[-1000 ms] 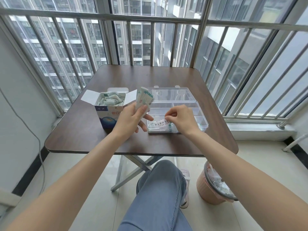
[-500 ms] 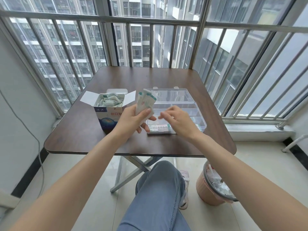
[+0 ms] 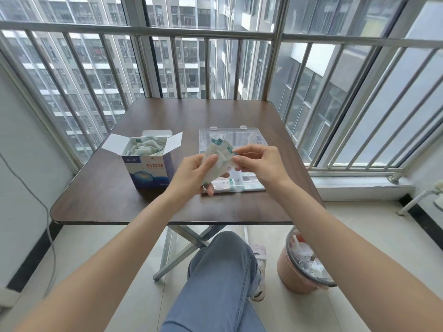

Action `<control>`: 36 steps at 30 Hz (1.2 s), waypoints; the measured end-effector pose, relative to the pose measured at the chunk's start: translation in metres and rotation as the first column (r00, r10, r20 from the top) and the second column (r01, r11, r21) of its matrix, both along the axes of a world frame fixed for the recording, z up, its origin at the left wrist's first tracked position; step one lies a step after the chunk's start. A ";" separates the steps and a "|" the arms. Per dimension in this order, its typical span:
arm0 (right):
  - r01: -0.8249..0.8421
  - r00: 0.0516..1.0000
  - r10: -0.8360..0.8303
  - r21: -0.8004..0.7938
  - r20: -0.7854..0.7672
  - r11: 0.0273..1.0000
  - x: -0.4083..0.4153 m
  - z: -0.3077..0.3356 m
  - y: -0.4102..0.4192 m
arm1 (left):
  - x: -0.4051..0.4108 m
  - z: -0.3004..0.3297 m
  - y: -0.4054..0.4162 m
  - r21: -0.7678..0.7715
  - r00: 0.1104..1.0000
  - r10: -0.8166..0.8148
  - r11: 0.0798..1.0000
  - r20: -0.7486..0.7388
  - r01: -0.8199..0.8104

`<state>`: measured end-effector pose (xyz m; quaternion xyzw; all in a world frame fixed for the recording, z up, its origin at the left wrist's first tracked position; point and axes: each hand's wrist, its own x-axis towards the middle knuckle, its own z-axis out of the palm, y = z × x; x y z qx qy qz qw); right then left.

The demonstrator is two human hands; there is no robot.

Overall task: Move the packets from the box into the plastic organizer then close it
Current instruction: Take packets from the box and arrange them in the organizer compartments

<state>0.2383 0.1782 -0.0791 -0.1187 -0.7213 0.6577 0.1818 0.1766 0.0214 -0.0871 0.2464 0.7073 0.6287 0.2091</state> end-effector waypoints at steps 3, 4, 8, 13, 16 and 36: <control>0.012 1.000 -0.012 -0.015 0.028 1.000 0.003 0.001 0.003 | 0.001 -0.002 0.007 0.015 0.998 0.053 0.998 -0.017 -0.053; 0.013 0.999 -0.012 -0.019 0.032 1.000 0.004 0.001 0.004 | 0.000 -0.002 0.009 0.018 0.998 0.068 0.998 -0.012 -0.068; 0.018 0.999 -0.017 -0.025 0.048 1.000 0.006 0.000 0.005 | 0.001 0.000 0.011 0.032 0.996 0.080 0.996 0.043 -0.081; 0.048 0.998 -0.046 -0.049 0.051 0.998 0.006 0.000 0.003 | 0.001 -0.001 0.011 0.040 0.994 0.083 0.996 0.065 -0.086; 0.075 0.995 -0.072 -0.049 0.062 0.996 0.007 -0.001 0.004 | 0.000 -0.002 0.011 0.066 0.989 0.113 0.991 0.091 -0.119; 0.130 0.987 -0.108 -0.196 0.118 0.972 0.009 -0.003 0.009 | 0.007 -0.001 0.011 0.120 0.983 0.043 0.991 0.181 -0.066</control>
